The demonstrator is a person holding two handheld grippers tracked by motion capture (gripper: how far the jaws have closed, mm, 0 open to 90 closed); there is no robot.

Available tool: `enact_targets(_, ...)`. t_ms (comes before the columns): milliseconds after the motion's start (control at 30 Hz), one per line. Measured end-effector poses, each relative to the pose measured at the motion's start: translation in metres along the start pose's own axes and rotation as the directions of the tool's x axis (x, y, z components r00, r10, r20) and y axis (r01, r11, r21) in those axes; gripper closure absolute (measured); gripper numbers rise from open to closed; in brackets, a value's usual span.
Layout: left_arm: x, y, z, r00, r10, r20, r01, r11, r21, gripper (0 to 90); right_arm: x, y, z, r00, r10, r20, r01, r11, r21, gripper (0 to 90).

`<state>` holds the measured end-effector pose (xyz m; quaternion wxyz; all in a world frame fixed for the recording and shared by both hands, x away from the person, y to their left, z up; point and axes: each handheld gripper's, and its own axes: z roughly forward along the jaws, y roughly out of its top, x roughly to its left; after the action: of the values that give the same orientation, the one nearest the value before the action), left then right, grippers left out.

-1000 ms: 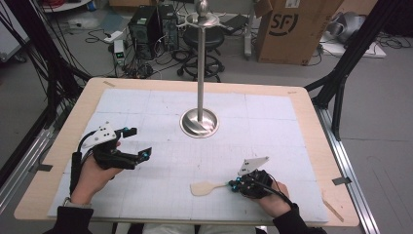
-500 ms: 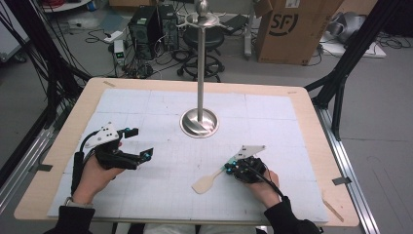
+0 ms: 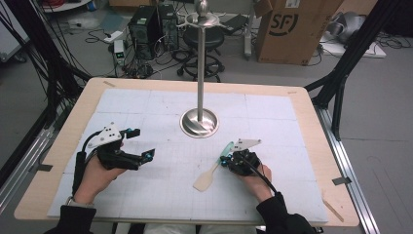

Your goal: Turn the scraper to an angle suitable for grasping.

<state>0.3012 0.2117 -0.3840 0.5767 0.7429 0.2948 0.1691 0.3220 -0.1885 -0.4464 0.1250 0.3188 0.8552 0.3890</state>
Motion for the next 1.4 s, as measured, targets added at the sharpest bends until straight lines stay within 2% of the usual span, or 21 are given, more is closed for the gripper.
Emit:
enact_targets(100, 0.0, 0.0, -0.002, 1.0, -0.004, -0.002, 0.004, 1.0, -0.003, 6.1, 0.002, 0.004, -0.004, 1.0, 0.003, -0.004, -0.003, 0.999, -0.031, 90.0)
enact_targets(233, -0.001, 0.0, -0.005, 1.0, 0.001, -0.006, -0.001, 1.0, 0.009, 6.1, 0.005, 0.011, -0.005, 0.9993, 0.01, -0.036, -0.012, 0.998, -0.062, 90.0)
enact_targets(400, -0.002, -0.001, -0.008, 0.9998, 0.004, -0.017, -0.004, 1.0, 0.0, 6.1, 0.016, 0.019, 0.005, 0.9949, -0.017, -0.1, 0.012, 0.999, -0.048, 90.0)
enact_targets(500, -0.001, -0.004, -0.011, 0.9996, -0.015, -0.023, 0.014, 0.9998, -0.014, 6.1, 0.02, 0.025, 0.011, 0.9892, -0.022, -0.145, 0.017, 0.999, -0.03, 90.0)
enact_targets(633, 0.0, -0.004, -0.009, 0.9997, -0.014, -0.021, 0.014, 0.9999, -0.008, 6.1, 0.028, 0.028, 0.017, 0.9838, -0.034, -0.176, 0.034, 0.999, -0.001, 90.0)
enact_targets(700, -0.001, -0.005, -0.008, 0.9998, -0.014, -0.017, 0.014, 0.9999, -0.004, 6.1, 0.037, 0.03, 0.025, 0.9762, -0.064, -0.207, 0.07, 0.997, 0.02, 90.0)
enact_targets(733, -0.001, -0.005, -0.008, 0.9997, -0.012, -0.019, 0.012, 0.9999, -0.004, 6.1, 0.037, 0.03, 0.025, 0.9762, -0.064, -0.207, 0.07, 0.997, 0.02, 90.0)
enact_targets(767, 0.0, -0.005, -0.008, 0.9998, -0.011, -0.017, 0.011, 0.9999, 0.002, 6.1, 0.045, 0.031, 0.029, 0.97, -0.09, -0.226, 0.099, 0.995, 0.029, 90.0)
enact_targets(900, 0.0, -0.005, -0.007, 0.9998, -0.013, -0.016, 0.013, 0.9999, 0.002, 6.1, 0.056, 0.033, 0.034, 0.9619, -0.127, -0.242, 0.14, 0.99, 0.035, 90.0)
enact_targets(933, 0.0, -0.005, -0.008, 0.9998, -0.013, -0.016, 0.013, 0.9999, 0.001, 6.1, 0.063, 0.034, 0.037, 0.9599, -0.165, -0.227, 0.175, 0.984, 0.023, 90.0)
enact_targets(1033, 0.0, -0.005, -0.008, 0.9998, -0.013, -0.015, 0.013, 0.9999, 0.001, 6.1, 0.066, 0.034, 0.038, 0.9575, -0.181, -0.224, 0.191, 0.981, 0.024, 90.0)
enact_targets(1133, 0.0, -0.005, -0.007, 0.9998, -0.013, -0.016, 0.013, 0.9999, 0.003, 6.1, 0.065, 0.033, 0.037, 0.9598, -0.161, -0.23, 0.173, 0.985, 0.03, 90.0)
enact_targets(1400, 0.002, -0.006, -0.008, 0.9996, -0.02, -0.018, 0.02, 0.9998, 0.002, 6.1, 0.066, 0.027, 0.027, 0.9576, -0.16, -0.24, 0.177, 0.983, 0.053, 90.0)
